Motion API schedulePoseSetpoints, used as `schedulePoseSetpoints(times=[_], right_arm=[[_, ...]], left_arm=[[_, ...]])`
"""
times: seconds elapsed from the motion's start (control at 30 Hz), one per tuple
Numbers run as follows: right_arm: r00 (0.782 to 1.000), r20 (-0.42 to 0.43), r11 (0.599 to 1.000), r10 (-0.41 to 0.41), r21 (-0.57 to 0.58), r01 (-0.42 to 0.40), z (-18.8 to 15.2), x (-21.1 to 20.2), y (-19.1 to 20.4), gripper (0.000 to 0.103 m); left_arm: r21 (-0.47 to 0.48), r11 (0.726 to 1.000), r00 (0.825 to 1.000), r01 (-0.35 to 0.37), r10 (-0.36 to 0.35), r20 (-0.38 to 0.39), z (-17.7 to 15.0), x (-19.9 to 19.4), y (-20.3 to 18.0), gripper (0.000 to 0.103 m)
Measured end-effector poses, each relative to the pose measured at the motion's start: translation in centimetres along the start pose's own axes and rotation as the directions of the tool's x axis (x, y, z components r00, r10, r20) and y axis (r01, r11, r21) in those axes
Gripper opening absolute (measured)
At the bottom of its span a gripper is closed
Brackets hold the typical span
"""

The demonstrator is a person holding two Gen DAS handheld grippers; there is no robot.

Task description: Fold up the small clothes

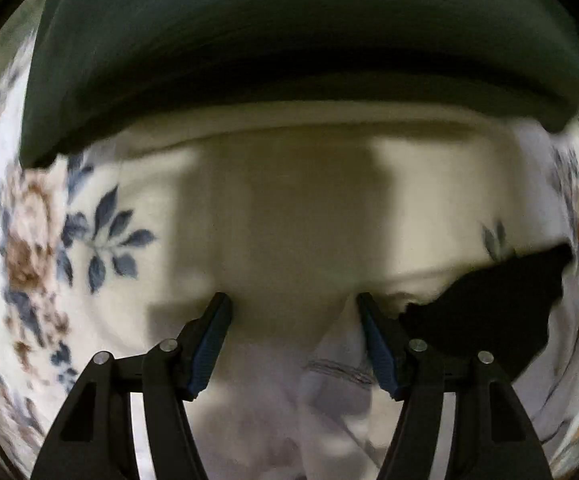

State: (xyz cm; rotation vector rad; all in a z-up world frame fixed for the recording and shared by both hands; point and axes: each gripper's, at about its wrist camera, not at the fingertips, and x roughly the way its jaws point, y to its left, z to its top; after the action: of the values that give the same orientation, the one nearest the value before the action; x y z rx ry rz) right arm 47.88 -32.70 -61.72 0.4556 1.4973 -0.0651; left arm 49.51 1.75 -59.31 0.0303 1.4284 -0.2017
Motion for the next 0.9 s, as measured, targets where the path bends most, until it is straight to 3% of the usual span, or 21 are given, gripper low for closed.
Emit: schedulePoseSetpoints(times=[0.1,0.2,0.27,0.33,0.47,0.5,0.57,0.6,0.63,0.67,0.9], right_arm=[[0.999,-0.014,0.999,0.029,0.014,-0.029,1.3,0.5,-0.3,0.051],[0.997,-0.025,0.997,0.08,0.01,-0.079,2.1,0.5,-0.5,0.051],[0.994,-0.043,0.995,0.101,-0.009,-0.102,2.5,0.9,-0.4,0.051],[0.992,-0.07,0.993,0.102,-0.051,-0.106,3.0,1.5,0.2,0.051],[0.993,-0.109,0.99,0.052,-0.124,-0.065,3.6,3.4,1.7,0.051],[0.993,-0.113,0.989,0.037,-0.138,-0.052,3.7,3.9,2.1,0.051],[0.996,-0.094,0.986,0.012,-0.165,-0.027,3.9,4.3,2.9,0.049],[0.998,-0.06,0.982,0.006,-0.19,-0.017,3.8,4.1,3.4,0.043],[0.999,-0.042,0.978,0.004,-0.209,-0.013,3.6,3.9,4.0,0.017],[1.0,-0.03,0.975,-0.001,-0.223,-0.006,3.4,3.7,4.4,0.005],[0.992,0.111,0.979,0.058,-0.199,-0.035,0.1,-2.1,4.2,0.003]], left_arm=[[-0.067,0.996,0.998,0.061,-0.06,0.018,-0.1,-1.3,1.2,0.061],[-0.065,0.988,0.99,0.137,-0.134,0.051,-1.0,-3.4,1.2,0.061],[-0.023,0.985,0.984,0.173,-0.171,0.054,-1.4,-4.1,0.6,0.061],[0.042,0.98,0.98,0.197,-0.198,0.01,-1.5,-3.3,-0.5,0.062],[0.182,0.97,0.986,0.158,-0.146,-0.08,-1.7,0.2,-3.2,0.056],[0.211,0.967,0.989,0.14,-0.128,-0.069,-1.9,0.3,-3.6,0.036],[0.254,0.958,0.991,0.133,-0.125,-0.049,-2.4,0.0,-3.9,0.009],[0.251,0.957,0.989,0.146,-0.14,-0.042,-2.7,-0.2,-3.7,0.008],[0.245,0.957,0.988,0.152,-0.15,-0.03,-2.9,-0.6,-3.5,0.008],[0.24,0.957,0.986,0.162,-0.165,-0.01,-3.0,-1.4,-3.0,0.007],[0.212,0.963,0.976,0.165,-0.191,0.107,-5.4,-7.3,-1.8,0.006]])
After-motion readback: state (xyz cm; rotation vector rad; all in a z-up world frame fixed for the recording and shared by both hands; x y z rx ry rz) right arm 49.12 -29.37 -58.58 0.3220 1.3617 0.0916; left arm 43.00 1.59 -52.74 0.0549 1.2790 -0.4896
